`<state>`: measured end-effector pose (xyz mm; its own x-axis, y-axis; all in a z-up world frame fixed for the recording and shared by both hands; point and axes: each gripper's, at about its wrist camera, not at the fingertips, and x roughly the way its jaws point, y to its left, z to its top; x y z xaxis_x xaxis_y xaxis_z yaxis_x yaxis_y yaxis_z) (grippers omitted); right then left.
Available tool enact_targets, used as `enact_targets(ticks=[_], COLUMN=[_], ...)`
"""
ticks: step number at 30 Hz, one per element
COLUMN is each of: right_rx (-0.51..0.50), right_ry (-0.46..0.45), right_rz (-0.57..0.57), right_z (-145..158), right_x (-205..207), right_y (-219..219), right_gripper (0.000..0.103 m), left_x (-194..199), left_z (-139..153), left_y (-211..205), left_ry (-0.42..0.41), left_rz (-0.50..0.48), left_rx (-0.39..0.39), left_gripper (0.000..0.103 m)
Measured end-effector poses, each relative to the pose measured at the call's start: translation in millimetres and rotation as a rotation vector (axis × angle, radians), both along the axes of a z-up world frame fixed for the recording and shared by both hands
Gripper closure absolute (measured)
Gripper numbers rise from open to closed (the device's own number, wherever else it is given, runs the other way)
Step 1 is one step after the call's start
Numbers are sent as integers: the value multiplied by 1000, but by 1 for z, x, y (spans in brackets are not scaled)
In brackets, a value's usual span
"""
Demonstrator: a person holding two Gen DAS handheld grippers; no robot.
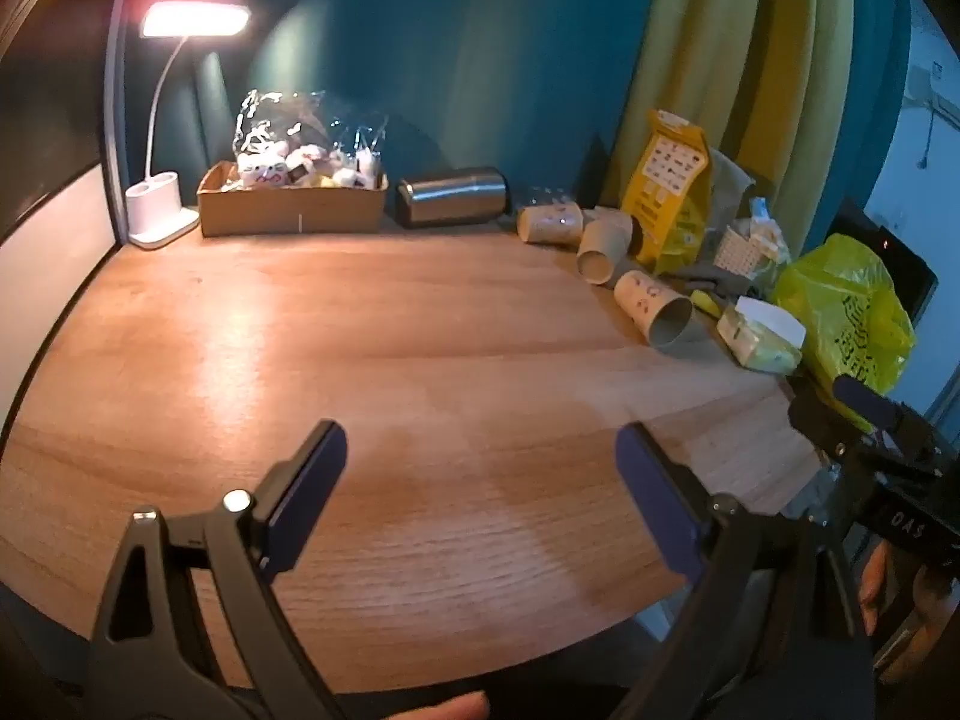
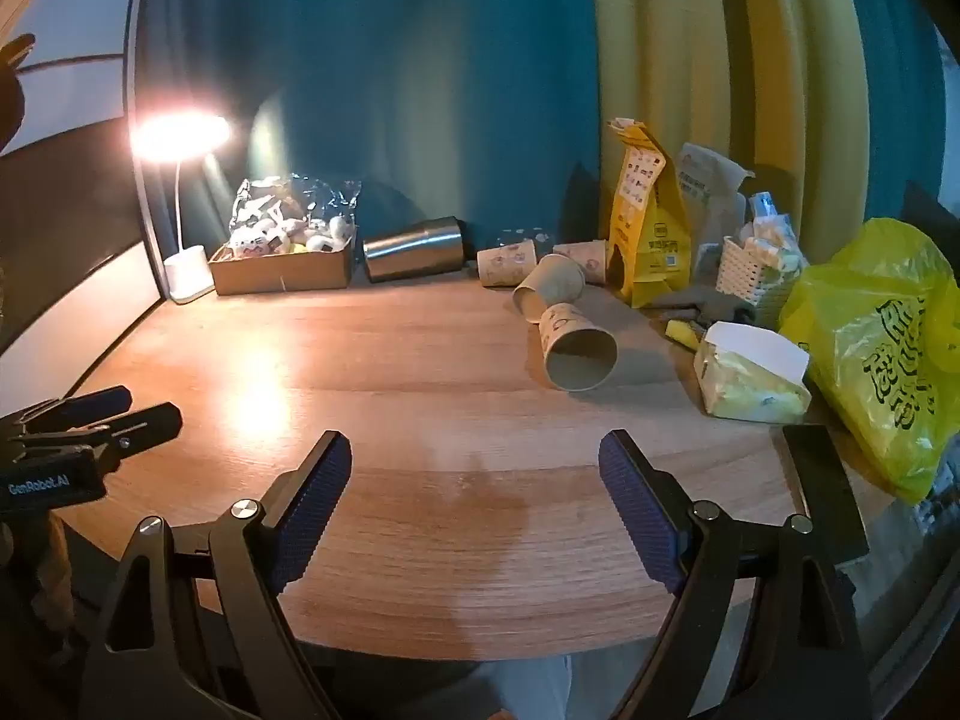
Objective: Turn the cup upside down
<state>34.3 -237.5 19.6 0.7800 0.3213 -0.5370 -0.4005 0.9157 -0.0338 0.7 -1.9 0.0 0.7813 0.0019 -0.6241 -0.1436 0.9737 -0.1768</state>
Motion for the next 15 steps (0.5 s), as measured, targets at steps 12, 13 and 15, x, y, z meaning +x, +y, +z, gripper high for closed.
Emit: enact_targets(ticks=[12, 13, 15], right_rx=[-1, -2, -3], right_ry=[10, 9, 9], right_rz=[-16, -16, -16], right_z=[-1, -1, -1], right_x=[4, 3, 2], right_y=[0, 0, 0], right_gripper=[16, 16, 16], left_x=[-7, -6, -7], left_z=[1, 4, 5], left_y=[2, 1, 1], left_ry=[-29, -30, -33], left_rz=[-6, -6, -11], left_rx=[-27, -25, -26], left_gripper=[11, 11, 11])
